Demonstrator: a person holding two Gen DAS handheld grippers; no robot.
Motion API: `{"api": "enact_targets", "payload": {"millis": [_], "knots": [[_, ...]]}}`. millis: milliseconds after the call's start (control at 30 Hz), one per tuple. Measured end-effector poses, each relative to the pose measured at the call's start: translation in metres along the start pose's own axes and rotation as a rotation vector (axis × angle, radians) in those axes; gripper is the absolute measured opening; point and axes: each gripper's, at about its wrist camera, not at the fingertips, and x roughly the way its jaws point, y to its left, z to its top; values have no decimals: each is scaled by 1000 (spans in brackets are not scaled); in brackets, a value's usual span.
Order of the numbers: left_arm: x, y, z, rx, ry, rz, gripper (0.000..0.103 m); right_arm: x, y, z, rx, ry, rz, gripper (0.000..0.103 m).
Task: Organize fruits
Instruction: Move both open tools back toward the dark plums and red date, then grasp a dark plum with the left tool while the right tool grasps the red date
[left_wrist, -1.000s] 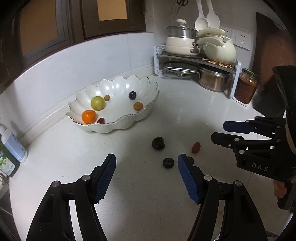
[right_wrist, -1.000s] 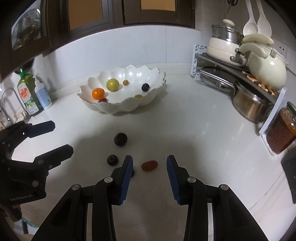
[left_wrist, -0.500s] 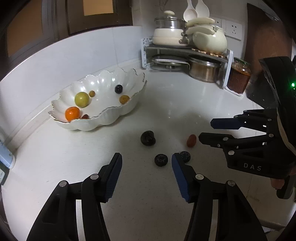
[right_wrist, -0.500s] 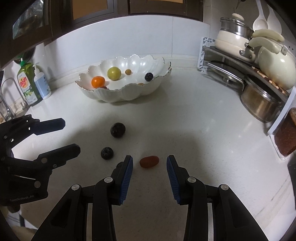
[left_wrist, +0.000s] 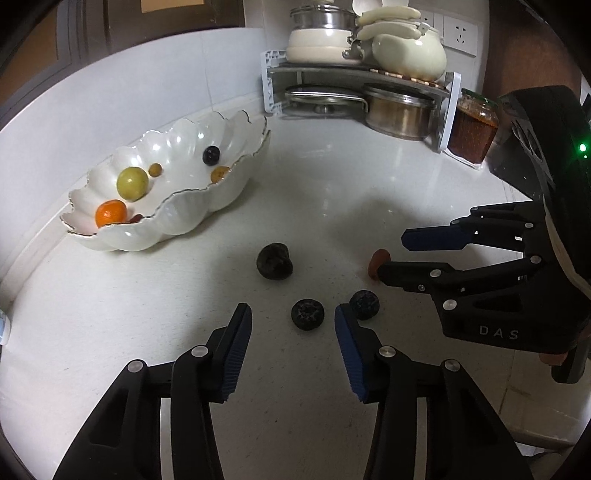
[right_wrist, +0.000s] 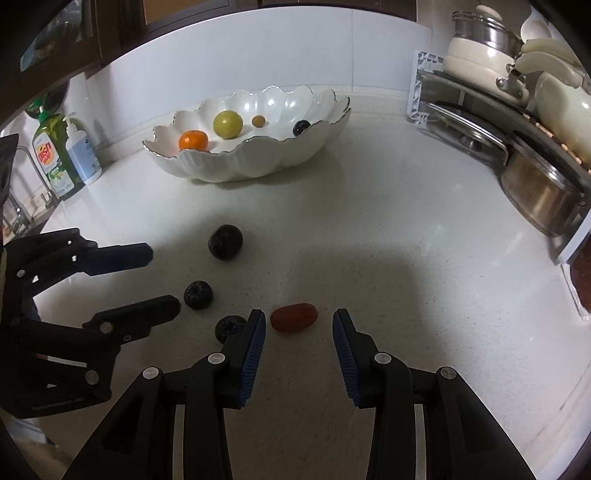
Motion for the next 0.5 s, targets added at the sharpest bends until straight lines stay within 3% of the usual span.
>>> {"api": "enact_targets", "payload": {"millis": [500], "knots": [[21,-2,0,-12,45,-25,36,14,-2,0,-1,17,39,39]]}}
